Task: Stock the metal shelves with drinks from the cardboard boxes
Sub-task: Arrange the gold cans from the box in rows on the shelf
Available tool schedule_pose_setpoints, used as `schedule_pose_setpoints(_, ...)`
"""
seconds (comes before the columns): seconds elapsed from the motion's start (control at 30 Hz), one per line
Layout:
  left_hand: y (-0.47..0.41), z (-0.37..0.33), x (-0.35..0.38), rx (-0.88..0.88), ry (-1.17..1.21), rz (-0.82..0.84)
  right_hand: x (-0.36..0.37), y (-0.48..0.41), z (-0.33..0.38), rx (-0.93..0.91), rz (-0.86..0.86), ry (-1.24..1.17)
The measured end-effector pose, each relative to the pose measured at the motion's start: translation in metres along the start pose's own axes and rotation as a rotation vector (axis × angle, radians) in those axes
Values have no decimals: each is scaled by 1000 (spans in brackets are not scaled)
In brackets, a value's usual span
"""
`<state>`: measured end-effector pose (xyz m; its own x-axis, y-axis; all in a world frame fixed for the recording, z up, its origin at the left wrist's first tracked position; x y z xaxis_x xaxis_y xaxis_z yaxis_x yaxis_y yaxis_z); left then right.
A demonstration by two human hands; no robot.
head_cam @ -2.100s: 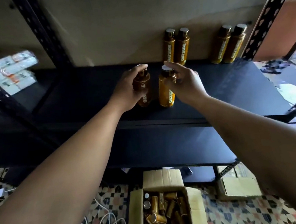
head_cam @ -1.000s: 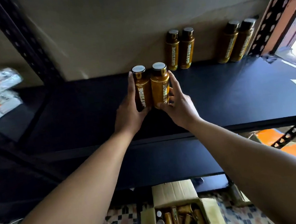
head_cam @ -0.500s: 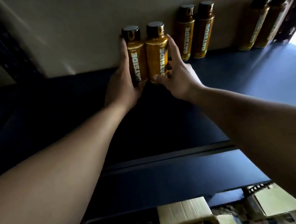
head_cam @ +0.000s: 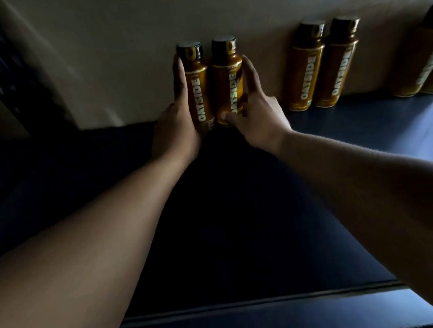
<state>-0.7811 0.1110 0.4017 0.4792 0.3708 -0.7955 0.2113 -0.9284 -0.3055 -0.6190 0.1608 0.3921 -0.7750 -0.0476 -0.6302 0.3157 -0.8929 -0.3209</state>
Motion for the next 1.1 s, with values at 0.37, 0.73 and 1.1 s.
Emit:
schedule_pose_setpoints(0.37,-20,9,4,-32,-31,1,12,-20,-3,53,-57,35)
schedule_pose_setpoints(0.73,-18,16,6,57,64,-64,11,-14,-1,1,-54,-29)
schedule_pose_setpoints(1.1,-15,16,1,24,95,-62,11,-15,-3,-19,-40,1)
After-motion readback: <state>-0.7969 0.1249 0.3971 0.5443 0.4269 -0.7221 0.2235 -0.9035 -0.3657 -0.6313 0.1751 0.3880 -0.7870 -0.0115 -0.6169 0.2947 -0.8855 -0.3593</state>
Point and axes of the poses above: each hand's wrist, its own y-axis away from the middle knuckle, its own x-axis out of the palm, z = x × y, the point moved 4 cm from there along -y, towards the middle knuckle, and after that the axes turned 4 degrees about z, right-handed, at the moved point
